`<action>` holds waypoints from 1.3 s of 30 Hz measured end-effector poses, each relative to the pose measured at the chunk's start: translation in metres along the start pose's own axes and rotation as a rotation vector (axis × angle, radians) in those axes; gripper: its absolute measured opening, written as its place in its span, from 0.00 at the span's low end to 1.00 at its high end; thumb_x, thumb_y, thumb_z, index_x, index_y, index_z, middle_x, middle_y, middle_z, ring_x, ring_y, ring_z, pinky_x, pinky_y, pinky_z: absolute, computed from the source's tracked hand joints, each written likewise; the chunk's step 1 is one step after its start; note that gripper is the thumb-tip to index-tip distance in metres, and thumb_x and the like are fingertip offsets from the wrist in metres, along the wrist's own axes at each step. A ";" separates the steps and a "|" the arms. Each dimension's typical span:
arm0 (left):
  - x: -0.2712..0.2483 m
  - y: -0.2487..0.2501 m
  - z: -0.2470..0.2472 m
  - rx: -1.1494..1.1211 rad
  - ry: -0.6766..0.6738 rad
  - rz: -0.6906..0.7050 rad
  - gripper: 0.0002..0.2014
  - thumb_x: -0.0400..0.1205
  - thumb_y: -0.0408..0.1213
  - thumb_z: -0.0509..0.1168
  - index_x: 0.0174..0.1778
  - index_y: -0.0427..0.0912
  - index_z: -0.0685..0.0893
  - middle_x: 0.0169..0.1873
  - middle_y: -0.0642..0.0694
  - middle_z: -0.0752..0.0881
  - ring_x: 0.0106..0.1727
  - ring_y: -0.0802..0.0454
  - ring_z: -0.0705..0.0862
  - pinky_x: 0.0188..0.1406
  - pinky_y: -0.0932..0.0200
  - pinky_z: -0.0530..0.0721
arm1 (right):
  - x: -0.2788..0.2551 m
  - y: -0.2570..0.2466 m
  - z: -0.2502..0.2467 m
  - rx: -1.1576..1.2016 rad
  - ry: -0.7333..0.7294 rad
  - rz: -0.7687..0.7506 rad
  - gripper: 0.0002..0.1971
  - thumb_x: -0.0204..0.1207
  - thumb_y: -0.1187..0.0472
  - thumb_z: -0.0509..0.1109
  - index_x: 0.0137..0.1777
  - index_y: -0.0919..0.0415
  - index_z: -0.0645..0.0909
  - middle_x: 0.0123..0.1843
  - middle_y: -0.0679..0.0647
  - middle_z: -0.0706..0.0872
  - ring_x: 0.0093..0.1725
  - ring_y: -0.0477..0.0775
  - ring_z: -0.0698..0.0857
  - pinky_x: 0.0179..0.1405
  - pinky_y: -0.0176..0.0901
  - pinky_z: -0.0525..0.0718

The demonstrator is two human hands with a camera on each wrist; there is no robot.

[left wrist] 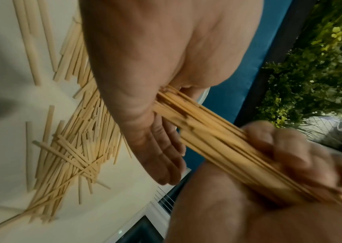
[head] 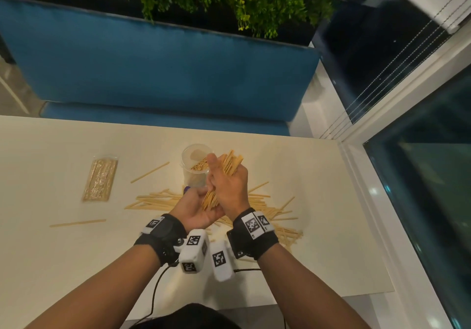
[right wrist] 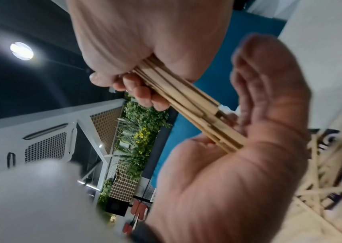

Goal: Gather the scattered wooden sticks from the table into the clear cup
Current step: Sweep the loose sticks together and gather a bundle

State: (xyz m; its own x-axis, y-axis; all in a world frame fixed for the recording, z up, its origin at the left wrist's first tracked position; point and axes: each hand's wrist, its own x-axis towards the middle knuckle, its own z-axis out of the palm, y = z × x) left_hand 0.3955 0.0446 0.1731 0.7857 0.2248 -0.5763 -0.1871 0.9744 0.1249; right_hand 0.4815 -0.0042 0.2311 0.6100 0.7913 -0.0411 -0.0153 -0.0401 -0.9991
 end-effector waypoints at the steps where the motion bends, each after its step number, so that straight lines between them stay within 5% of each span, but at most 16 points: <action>1: -0.002 0.000 0.001 0.017 -0.011 -0.001 0.19 0.82 0.37 0.58 0.56 0.30 0.90 0.49 0.33 0.91 0.46 0.38 0.93 0.47 0.41 0.93 | -0.001 0.001 -0.001 0.000 -0.005 0.009 0.25 0.77 0.39 0.73 0.32 0.60 0.80 0.24 0.51 0.80 0.25 0.51 0.79 0.30 0.46 0.81; 5: -0.007 0.000 0.000 0.099 0.011 -0.043 0.15 0.77 0.35 0.61 0.46 0.31 0.90 0.42 0.35 0.89 0.42 0.40 0.91 0.43 0.46 0.91 | -0.001 0.005 -0.003 0.110 -0.013 0.023 0.22 0.76 0.45 0.78 0.50 0.66 0.79 0.27 0.51 0.79 0.24 0.52 0.76 0.31 0.45 0.81; 10: -0.003 0.003 -0.002 0.151 -0.036 -0.067 0.20 0.85 0.46 0.59 0.63 0.37 0.88 0.57 0.36 0.88 0.59 0.39 0.88 0.65 0.40 0.83 | -0.006 0.008 -0.002 0.073 -0.062 0.043 0.18 0.78 0.52 0.79 0.42 0.68 0.82 0.25 0.58 0.81 0.26 0.57 0.82 0.40 0.49 0.88; 13: -0.006 0.005 -0.002 0.190 -0.087 -0.052 0.22 0.89 0.54 0.56 0.65 0.43 0.87 0.58 0.39 0.90 0.60 0.40 0.89 0.62 0.40 0.87 | -0.008 0.013 0.000 -0.058 -0.080 0.095 0.21 0.79 0.48 0.78 0.38 0.67 0.86 0.31 0.62 0.89 0.35 0.63 0.90 0.46 0.50 0.91; 17: -0.006 0.004 -0.008 0.152 -0.097 -0.075 0.28 0.78 0.61 0.70 0.71 0.49 0.84 0.60 0.43 0.87 0.64 0.44 0.83 0.65 0.47 0.81 | -0.011 0.017 0.001 -0.149 -0.072 0.157 0.17 0.77 0.44 0.79 0.44 0.60 0.90 0.40 0.56 0.93 0.43 0.56 0.93 0.44 0.46 0.91; 18: -0.006 0.004 -0.008 0.154 -0.102 -0.084 0.28 0.76 0.61 0.72 0.69 0.50 0.85 0.58 0.43 0.88 0.62 0.45 0.83 0.63 0.49 0.82 | -0.011 0.018 0.002 -0.157 -0.073 0.163 0.17 0.77 0.43 0.78 0.46 0.59 0.91 0.41 0.54 0.94 0.43 0.54 0.93 0.44 0.46 0.92; 20: -0.007 0.005 -0.007 0.211 -0.134 -0.118 0.23 0.79 0.61 0.69 0.61 0.48 0.88 0.44 0.46 0.88 0.44 0.49 0.86 0.41 0.58 0.85 | -0.013 0.022 0.003 -0.170 -0.065 0.189 0.17 0.77 0.42 0.78 0.50 0.56 0.92 0.43 0.52 0.94 0.44 0.48 0.94 0.48 0.46 0.93; 23: -0.010 0.006 -0.004 0.304 -0.013 -0.125 0.18 0.85 0.51 0.59 0.45 0.41 0.87 0.21 0.47 0.77 0.14 0.58 0.74 0.09 0.71 0.66 | -0.014 0.026 0.005 -0.181 -0.053 0.183 0.20 0.75 0.37 0.77 0.48 0.55 0.91 0.44 0.51 0.94 0.45 0.49 0.94 0.50 0.52 0.93; 27: -0.014 0.010 -0.005 0.414 0.105 -0.009 0.13 0.92 0.41 0.54 0.49 0.42 0.83 0.19 0.49 0.73 0.10 0.62 0.65 0.05 0.73 0.55 | -0.013 0.027 0.002 -0.189 -0.037 0.174 0.22 0.72 0.40 0.81 0.50 0.60 0.87 0.43 0.51 0.93 0.39 0.46 0.92 0.39 0.45 0.89; 30: -0.015 0.013 -0.006 0.410 0.105 0.017 0.12 0.91 0.39 0.56 0.48 0.39 0.81 0.22 0.47 0.74 0.11 0.62 0.65 0.05 0.72 0.55 | -0.016 0.018 -0.002 -0.184 -0.008 0.052 0.23 0.71 0.47 0.85 0.59 0.53 0.81 0.53 0.45 0.88 0.38 0.46 0.89 0.33 0.45 0.88; 33: -0.016 0.015 -0.011 0.441 0.142 0.030 0.15 0.91 0.41 0.57 0.43 0.37 0.80 0.24 0.45 0.74 0.11 0.61 0.64 0.07 0.71 0.53 | -0.016 0.007 -0.012 -0.333 0.140 -0.228 0.29 0.77 0.47 0.80 0.72 0.53 0.73 0.68 0.44 0.80 0.58 0.45 0.85 0.51 0.34 0.84; 36: -0.019 0.014 -0.007 0.488 0.169 0.085 0.14 0.90 0.41 0.58 0.41 0.39 0.80 0.22 0.45 0.74 0.10 0.60 0.63 0.09 0.70 0.51 | -0.023 0.005 -0.012 -0.597 -0.017 -0.374 0.14 0.92 0.54 0.61 0.72 0.58 0.76 0.67 0.48 0.79 0.63 0.46 0.81 0.60 0.44 0.83; 39: -0.020 0.015 -0.013 0.516 0.223 0.125 0.16 0.90 0.40 0.58 0.38 0.38 0.79 0.20 0.45 0.74 0.11 0.60 0.63 0.10 0.69 0.51 | -0.030 0.011 -0.011 -0.880 -0.224 -0.410 0.12 0.88 0.67 0.59 0.62 0.70 0.82 0.60 0.61 0.82 0.59 0.61 0.82 0.58 0.60 0.84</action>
State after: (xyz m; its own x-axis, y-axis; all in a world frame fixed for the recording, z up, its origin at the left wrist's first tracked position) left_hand 0.3693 0.0546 0.1765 0.6221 0.3855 -0.6815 0.0854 0.8318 0.5485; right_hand 0.4716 -0.0353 0.2219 0.2720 0.9384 0.2130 0.8111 -0.1045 -0.5755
